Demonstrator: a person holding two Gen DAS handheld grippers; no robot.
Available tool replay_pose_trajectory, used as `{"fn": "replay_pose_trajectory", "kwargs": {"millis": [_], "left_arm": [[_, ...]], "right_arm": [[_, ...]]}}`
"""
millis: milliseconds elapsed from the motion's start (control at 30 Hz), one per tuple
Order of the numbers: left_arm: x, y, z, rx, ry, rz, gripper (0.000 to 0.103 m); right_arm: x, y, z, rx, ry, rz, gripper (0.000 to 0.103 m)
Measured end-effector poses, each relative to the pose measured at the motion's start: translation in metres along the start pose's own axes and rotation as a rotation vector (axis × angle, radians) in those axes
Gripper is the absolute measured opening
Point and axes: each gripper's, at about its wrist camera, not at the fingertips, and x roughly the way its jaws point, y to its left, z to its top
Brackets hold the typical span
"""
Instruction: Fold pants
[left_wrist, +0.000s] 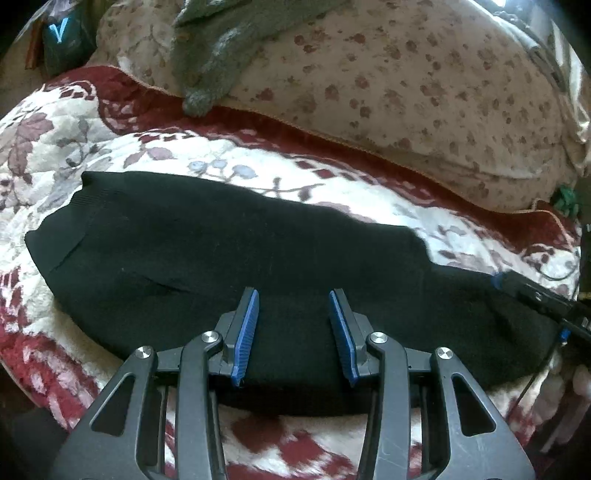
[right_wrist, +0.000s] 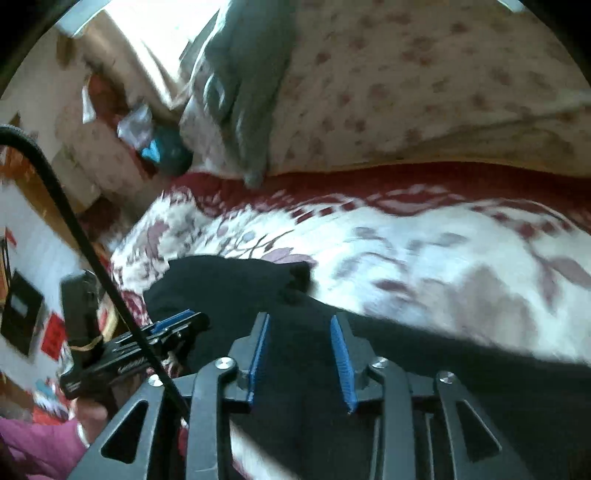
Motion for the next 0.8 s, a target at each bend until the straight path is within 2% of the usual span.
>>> {"fn": "replay_pose_trajectory", "kwargs": {"millis": [200,300,467,633,800], "left_arm": [[-0.012,-0.040,-0.001,0.050,0.016,-0.137,0.039],[-0.008,-0.070,-0.001,0.085,0.064,-0.221,0.043],[0.004,-0.126,-0.005,0.143,0.163,-0.341,0.046],[0.006,-0.175,-0.005,0.215,0.175,-0.369,0.046],[0.015,-0.213,0.004,0.277,0.196,-0.411,0.046]], "right_arm": [[-0.087,-0.039,-0.041,0.137,-0.081,-0.097,0.038],[-0.124,-0.058,-0.065,0.212,-0.103,-0.153,0.043],[-0.168,-0.096,-0.101,0.385,-0.132,-0.232,0.044],[-0.194,-0.127,-0.122,0.525,-0.164,-0.277,0.045],[-0.201,-0.141,-0.130,0.579,-0.163,-0.279,0.047]]}}
